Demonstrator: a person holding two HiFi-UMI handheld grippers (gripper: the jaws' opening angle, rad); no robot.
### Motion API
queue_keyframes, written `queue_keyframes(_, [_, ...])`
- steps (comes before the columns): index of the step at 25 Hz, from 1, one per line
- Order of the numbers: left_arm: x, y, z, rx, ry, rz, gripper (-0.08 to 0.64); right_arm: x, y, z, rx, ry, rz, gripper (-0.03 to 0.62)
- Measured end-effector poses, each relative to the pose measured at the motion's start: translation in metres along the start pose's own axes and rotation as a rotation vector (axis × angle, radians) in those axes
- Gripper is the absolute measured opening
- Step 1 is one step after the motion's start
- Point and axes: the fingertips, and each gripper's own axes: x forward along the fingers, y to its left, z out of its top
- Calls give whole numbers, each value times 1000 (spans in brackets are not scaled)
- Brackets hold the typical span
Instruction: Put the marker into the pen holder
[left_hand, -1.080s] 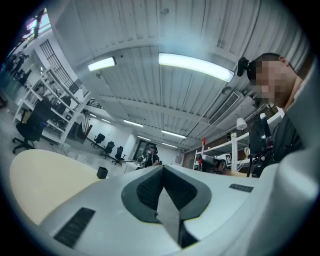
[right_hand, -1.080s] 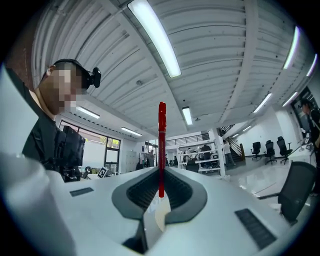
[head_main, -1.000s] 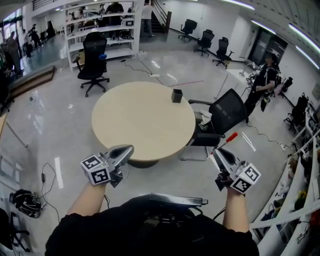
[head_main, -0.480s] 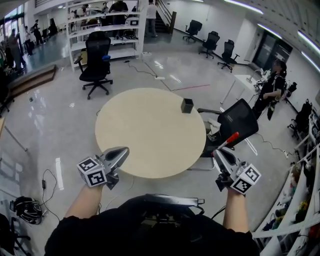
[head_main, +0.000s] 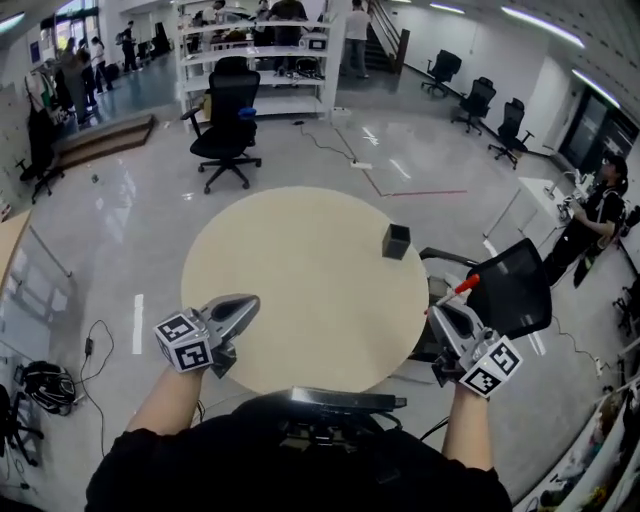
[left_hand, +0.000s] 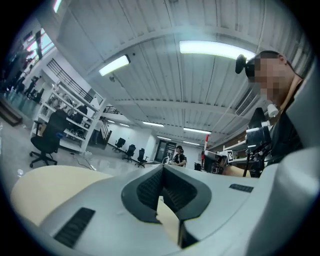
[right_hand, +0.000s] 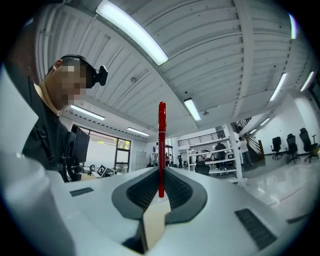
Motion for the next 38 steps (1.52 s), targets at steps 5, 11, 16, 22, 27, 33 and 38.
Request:
queue_keyframes(5, [104,7,-11,-115,-40,63,-5,16,-121,0,51,26,129,34])
queue_keyframes(11, [147,26,-9,-103,-12,136,-5,46,-204,-2,70,4,173,34])
queue_keyframes(16, [125,65,4,-99,-12,186,-5,83,-224,-13,93,-19,147,34])
queue_keyframes(22, [102,133,37,-32,-6,209,-5,124,-237,-20,58,2,80,34])
queue_keyframes(27, [139,164,56,6,33,162,-5,133,-263,-7,20,16,16,34])
queue_keyframes(33, [211,197,45,23,89,96,-5,154,-307,-9,-9,15,-16,34])
queue_keyframes(38, [267,215,28,14,125,23,-5,167,-340,-18,-33,18,-39,34])
